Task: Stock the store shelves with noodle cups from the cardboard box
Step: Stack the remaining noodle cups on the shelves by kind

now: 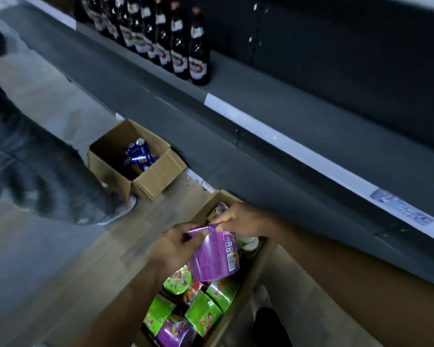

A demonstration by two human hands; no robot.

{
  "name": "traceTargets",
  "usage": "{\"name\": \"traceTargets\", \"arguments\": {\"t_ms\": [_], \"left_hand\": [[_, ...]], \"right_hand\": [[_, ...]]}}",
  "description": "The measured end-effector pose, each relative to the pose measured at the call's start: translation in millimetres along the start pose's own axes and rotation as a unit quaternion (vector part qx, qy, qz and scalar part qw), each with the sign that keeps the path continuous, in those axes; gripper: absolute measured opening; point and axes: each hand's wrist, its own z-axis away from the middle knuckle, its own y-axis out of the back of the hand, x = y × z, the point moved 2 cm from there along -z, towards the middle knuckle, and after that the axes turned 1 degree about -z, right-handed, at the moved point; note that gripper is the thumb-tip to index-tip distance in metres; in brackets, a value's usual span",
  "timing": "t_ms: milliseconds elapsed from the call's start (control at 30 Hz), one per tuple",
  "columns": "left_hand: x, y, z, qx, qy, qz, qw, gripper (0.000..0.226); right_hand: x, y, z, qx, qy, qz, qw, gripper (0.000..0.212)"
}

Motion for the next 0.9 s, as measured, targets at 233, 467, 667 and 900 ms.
{"name": "traceTargets", "arguments": {"t_ms": [233,467,667,900], "left_hand": [[109,-34,14,-0.078,-0.059,-0.027,0.995,0.012],[206,-73,31,-0.114,-0.103,-0.061,0.986,0.028],[277,-113,57,-0.113,-0.167,-0.107,0.974,0.042],[367,-156,87,-0.067,-0.297,-0.300,0.904,0.029]], "right_hand": [[-9,65,90,0.083,-0.010,-0.055,0.995,0.031],[-24,137,185,0.144,0.014,-0.038,0.989,0.027],[-29,186,260,0.202,0.025,0.005,0.979,0.024],[-36,228,334,0.304,0.012,0.043,0.952,0.021]]}}
